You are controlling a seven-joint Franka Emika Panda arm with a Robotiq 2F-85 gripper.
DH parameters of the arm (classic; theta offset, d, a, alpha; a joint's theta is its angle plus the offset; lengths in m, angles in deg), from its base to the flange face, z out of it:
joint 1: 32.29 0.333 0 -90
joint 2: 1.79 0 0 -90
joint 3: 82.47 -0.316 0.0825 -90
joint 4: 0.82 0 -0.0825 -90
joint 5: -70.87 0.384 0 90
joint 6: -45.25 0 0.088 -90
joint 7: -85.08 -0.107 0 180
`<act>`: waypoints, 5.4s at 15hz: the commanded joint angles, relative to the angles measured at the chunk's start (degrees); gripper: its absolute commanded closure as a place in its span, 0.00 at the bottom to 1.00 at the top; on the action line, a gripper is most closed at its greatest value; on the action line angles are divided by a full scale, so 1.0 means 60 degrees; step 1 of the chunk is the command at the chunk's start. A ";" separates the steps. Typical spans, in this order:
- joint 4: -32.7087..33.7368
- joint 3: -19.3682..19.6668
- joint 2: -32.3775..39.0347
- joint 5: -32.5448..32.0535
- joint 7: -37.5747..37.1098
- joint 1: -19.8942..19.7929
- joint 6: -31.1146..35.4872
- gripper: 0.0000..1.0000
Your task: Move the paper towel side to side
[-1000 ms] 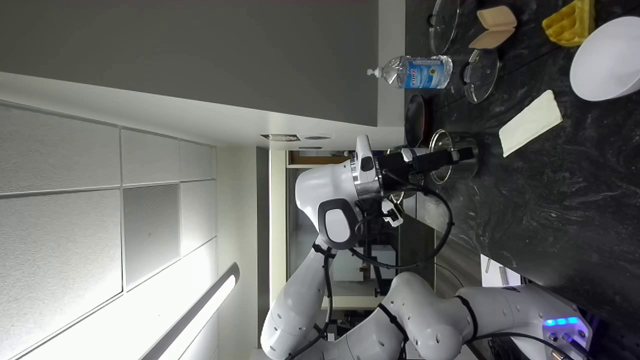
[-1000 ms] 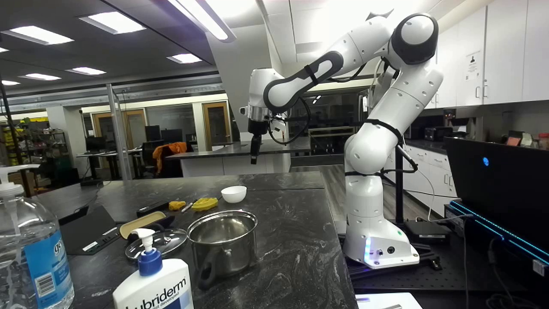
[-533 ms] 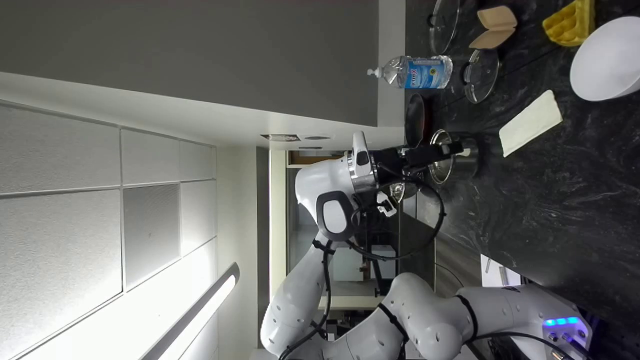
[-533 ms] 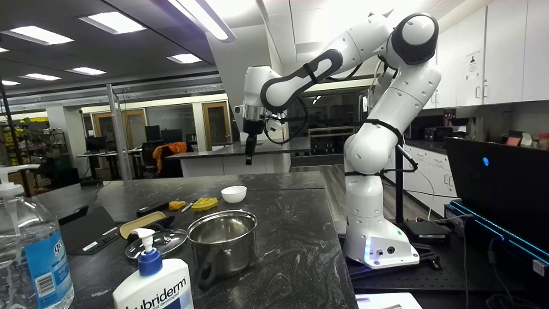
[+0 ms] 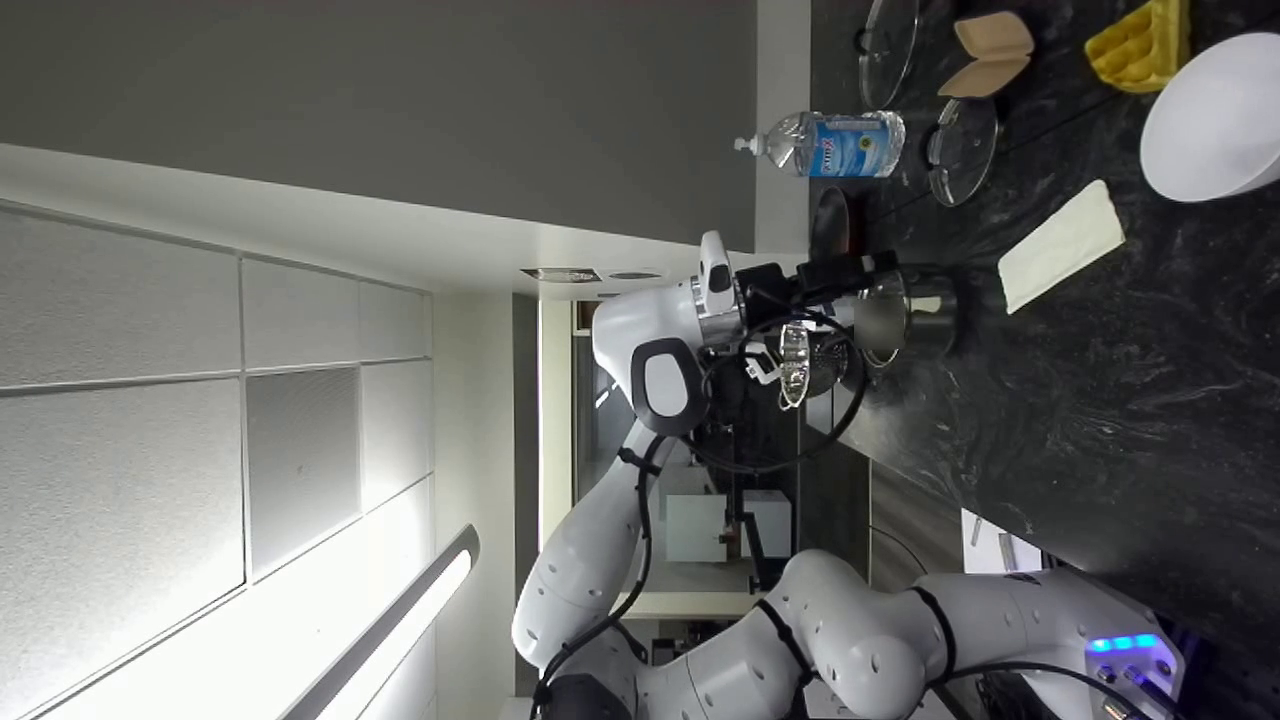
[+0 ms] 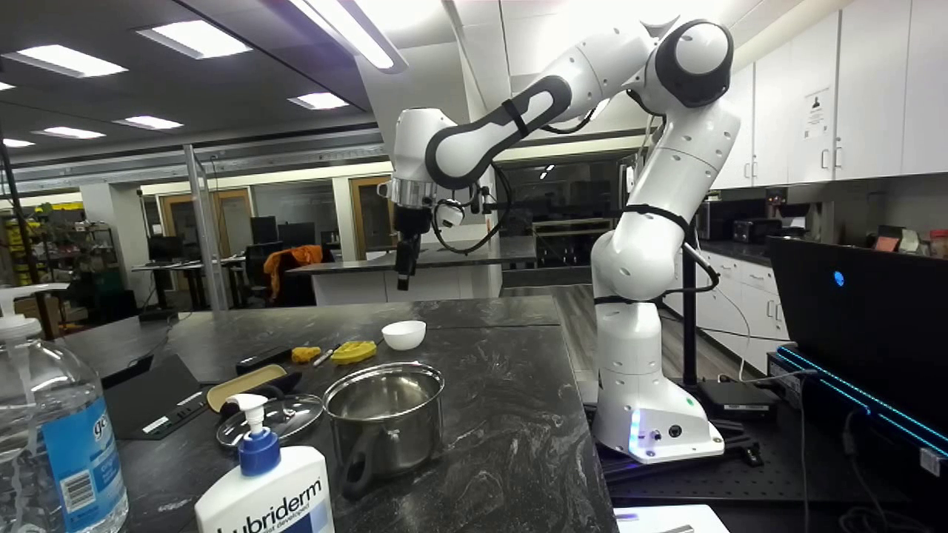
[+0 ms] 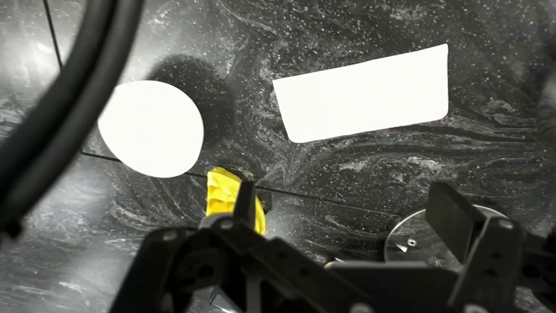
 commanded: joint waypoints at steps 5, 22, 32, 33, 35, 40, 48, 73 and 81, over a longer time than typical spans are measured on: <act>0.1464 -0.0271 0.1963 0.1202 -0.0499 0.0570 -0.0525 0.00; 0.1422 -0.0575 0.3427 0.1254 -0.2495 0.0524 -0.0103 0.00; 0.0397 -0.0454 0.3172 0.1321 -0.2948 0.0342 0.0198 0.00; 0.0212 -0.0467 0.3121 0.1251 -0.2848 0.0347 0.0268 0.00; -0.0105 -0.0502 0.3048 0.1217 -0.2771 0.0383 0.0396 0.00; -0.0793 -0.0671 0.2966 0.1123 -0.2781 0.0467 0.1419 0.00; -0.1414 -0.0846 0.3018 0.0940 -0.3510 0.0317 0.3049 0.00; -0.1715 -0.0784 0.4356 -0.0742 -0.4607 -0.0451 0.5248 0.28; -0.1635 -0.0731 0.4385 -0.1329 -0.4724 -0.0568 0.5317 0.88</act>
